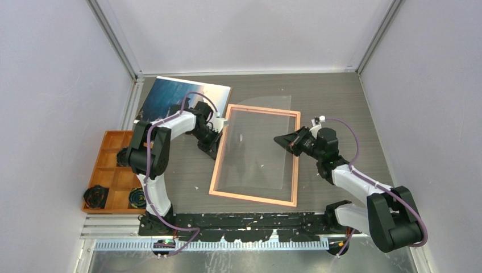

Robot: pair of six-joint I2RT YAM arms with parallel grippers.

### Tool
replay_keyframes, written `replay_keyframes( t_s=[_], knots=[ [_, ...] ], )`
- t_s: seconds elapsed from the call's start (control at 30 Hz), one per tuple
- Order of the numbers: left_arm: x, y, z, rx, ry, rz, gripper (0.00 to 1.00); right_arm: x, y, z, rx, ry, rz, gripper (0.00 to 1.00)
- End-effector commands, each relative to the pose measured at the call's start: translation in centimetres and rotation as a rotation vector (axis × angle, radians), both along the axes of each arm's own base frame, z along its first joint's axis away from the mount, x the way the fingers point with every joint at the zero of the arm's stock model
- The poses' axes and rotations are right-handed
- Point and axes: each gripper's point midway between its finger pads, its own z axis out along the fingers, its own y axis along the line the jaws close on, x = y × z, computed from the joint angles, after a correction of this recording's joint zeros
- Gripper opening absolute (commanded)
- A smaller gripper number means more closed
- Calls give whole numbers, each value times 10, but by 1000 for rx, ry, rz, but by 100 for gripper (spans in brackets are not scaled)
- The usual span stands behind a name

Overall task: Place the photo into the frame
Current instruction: Place the photo frame item in the photo frame.

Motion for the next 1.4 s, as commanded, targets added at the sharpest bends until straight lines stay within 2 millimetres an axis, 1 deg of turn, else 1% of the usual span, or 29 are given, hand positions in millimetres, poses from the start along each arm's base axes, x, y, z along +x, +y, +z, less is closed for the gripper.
replay_keyframes(
  t_s=[0.0,0.17,0.23,0.47,0.63,0.83,0.97,1.13,1.23,1.37],
  knots=[
    [-3,-4,-9,-4,-24,-45,0,-5,4,3,-58,-34,72,1],
    [-3,-4,-10,-2,-23,-46,0,-8,-1,-1,-98,-30,78,4],
    [-3,-4,-10,-4,-23,-46,0,-8,-1,-3,-103,-23,84,7],
    [-4,-5,-8,-7,-25,-44,0,-4,2,-11,-108,-6,100,24],
    [-5,-5,-9,-9,-22,-45,0,1,3,-11,-127,-15,109,28],
    [-5,-5,-9,-9,-23,-49,0,1,2,-16,-166,-12,126,34],
    [-5,-4,-10,-7,-24,-51,0,2,1,-13,-204,-34,140,37],
    [-6,-4,-11,-6,-25,-53,0,2,-1,-1,-225,-98,144,40],
    [-6,-3,-12,-5,-24,-53,0,1,1,1,-236,-107,159,46],
    [-5,-4,-10,-6,-27,-52,0,0,4,-3,-284,-91,187,57]
  ],
)
